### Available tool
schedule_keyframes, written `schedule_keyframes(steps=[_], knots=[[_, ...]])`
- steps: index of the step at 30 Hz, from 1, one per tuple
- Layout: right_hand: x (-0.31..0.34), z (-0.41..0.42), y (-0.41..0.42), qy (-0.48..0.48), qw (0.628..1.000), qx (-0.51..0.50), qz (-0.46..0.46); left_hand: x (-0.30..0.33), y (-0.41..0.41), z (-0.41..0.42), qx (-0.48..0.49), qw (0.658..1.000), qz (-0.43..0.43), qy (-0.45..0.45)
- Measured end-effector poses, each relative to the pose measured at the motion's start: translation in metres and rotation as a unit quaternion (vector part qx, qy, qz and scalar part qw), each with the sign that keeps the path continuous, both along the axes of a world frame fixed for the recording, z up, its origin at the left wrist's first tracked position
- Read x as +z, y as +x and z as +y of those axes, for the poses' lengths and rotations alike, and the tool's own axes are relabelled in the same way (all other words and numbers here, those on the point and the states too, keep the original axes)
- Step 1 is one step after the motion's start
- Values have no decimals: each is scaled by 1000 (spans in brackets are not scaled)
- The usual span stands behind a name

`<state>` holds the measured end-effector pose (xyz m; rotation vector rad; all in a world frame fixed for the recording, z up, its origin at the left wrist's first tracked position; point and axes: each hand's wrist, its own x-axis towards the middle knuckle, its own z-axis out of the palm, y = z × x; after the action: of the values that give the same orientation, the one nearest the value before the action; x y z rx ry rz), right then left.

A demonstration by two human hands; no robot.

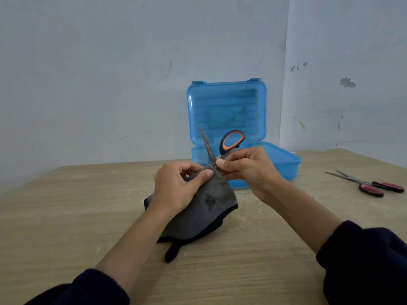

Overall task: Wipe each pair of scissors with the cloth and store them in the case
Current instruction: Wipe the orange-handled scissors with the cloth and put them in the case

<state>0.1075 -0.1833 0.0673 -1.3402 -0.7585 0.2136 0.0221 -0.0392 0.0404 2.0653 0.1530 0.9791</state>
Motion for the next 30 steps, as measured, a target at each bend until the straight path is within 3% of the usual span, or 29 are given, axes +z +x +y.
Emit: schedule_keyframes(steps=[12, 16, 19, 22, 25, 30], knots=[[10, -19, 23, 23, 998, -54, 29, -4, -5, 17, 2, 993, -9, -116], [14, -25, 28, -132, 982, -96, -96, -3, -1, 16, 32, 989, -42, -141], [19, -31, 28, -262, 925, -129, -242, -4, 2, 15, 47, 985, -63, -154], [20, -31, 25, -335, 886, -93, -306, -6, 3, 13, 60, 983, -76, -159], [17, -25, 22, -348, 861, -85, -362, -6, 4, 5, 57, 988, -65, -130], [16, -22, 19, -279, 878, -74, -382, -3, 2, -5, 8, 999, -22, -39]])
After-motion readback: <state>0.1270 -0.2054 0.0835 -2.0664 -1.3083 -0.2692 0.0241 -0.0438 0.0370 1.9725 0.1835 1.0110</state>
